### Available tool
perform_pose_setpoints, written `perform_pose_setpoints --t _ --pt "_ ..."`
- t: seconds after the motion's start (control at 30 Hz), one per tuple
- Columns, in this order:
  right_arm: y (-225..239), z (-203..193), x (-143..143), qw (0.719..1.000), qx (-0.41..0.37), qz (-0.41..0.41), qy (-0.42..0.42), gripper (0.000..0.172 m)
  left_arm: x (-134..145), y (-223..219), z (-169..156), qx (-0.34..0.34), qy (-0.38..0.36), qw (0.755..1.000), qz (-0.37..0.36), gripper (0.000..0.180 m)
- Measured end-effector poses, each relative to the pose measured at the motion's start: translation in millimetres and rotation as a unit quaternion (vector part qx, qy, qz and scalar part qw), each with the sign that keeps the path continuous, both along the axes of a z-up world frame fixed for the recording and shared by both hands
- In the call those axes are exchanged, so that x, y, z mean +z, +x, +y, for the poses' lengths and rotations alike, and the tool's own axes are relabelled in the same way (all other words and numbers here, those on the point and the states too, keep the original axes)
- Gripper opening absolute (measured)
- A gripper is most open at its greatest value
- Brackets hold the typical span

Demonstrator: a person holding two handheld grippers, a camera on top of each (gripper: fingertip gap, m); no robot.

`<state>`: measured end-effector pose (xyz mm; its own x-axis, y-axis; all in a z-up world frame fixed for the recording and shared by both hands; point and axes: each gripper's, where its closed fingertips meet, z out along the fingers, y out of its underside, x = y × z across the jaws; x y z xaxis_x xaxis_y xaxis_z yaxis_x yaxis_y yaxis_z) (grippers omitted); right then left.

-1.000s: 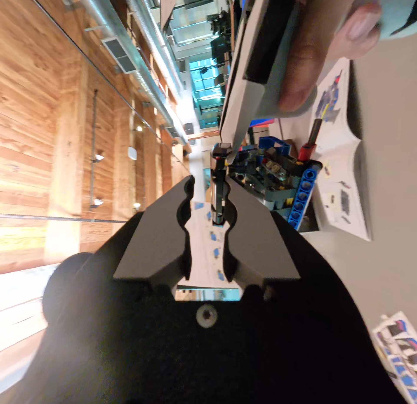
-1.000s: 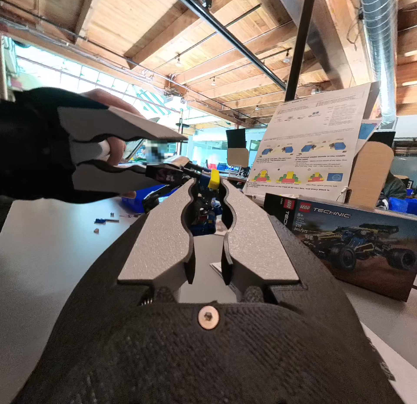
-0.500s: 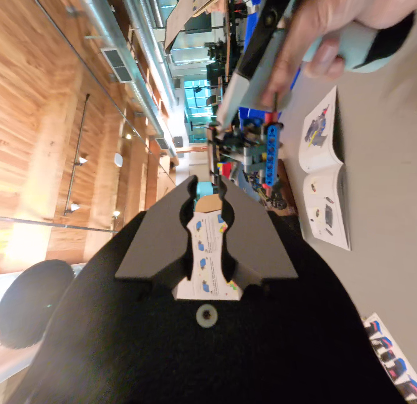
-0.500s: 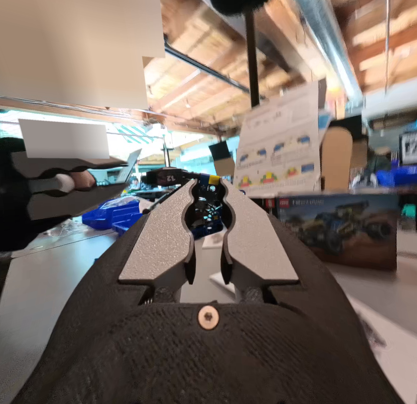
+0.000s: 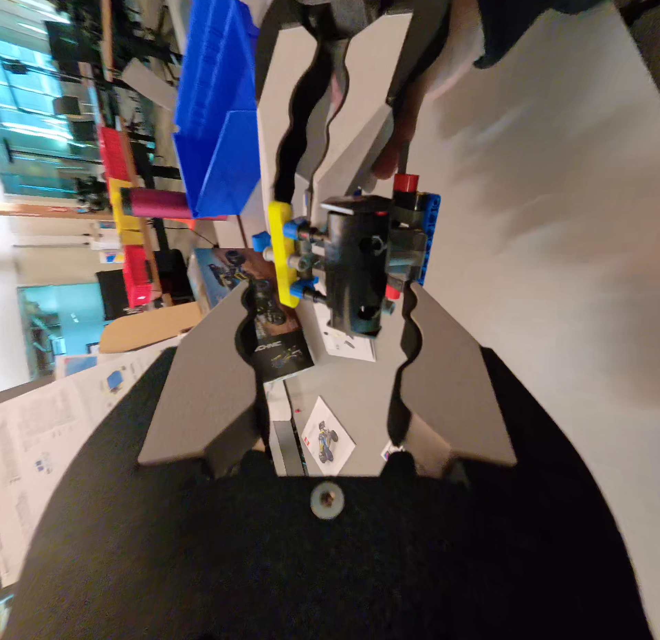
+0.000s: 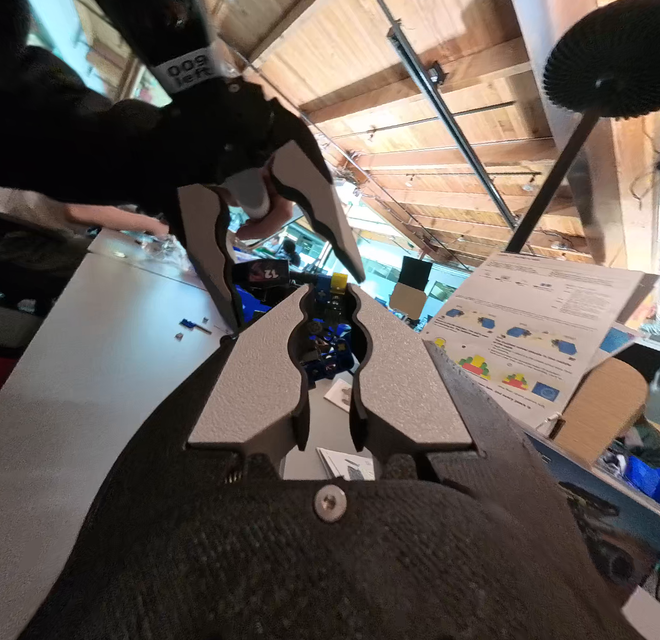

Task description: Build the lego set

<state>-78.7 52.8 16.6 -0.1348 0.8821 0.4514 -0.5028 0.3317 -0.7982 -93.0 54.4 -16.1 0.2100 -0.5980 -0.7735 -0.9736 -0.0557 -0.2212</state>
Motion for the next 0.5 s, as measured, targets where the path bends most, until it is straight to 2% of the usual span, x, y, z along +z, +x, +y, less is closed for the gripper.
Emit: perform_pose_setpoints --t 0.03,0.1,0.17,0.33,0.5 --pt "-0.1 -3.9 -1.2 1.000 0.007 -0.003 0.008 0.013 -1.5 0.8 -0.6 0.000 -0.011 1.000 0.000 0.078" --pt "-0.6 -9.4 -3.6 1.000 0.021 -0.010 0.017 0.013 -7.7 4.5 -6.7 -0.010 -0.050 0.999 -0.008 0.064" --pt "0.4 -9.8 -3.9 0.999 0.024 -0.009 0.019 0.013 -8.7 5.8 -8.1 -0.011 -0.059 0.998 -0.020 0.060" --pt "-2.6 -15.4 -20.1 0.996 0.034 -0.046 0.065 0.013 -23.5 6.3 -16.6 0.008 -0.116 0.991 -0.069 0.062" --pt "-5.4 -18.9 -32.4 0.993 0.039 -0.071 0.091 0.013 -38.7 4.7 -18.4 0.027 -0.133 0.985 -0.102 0.063"
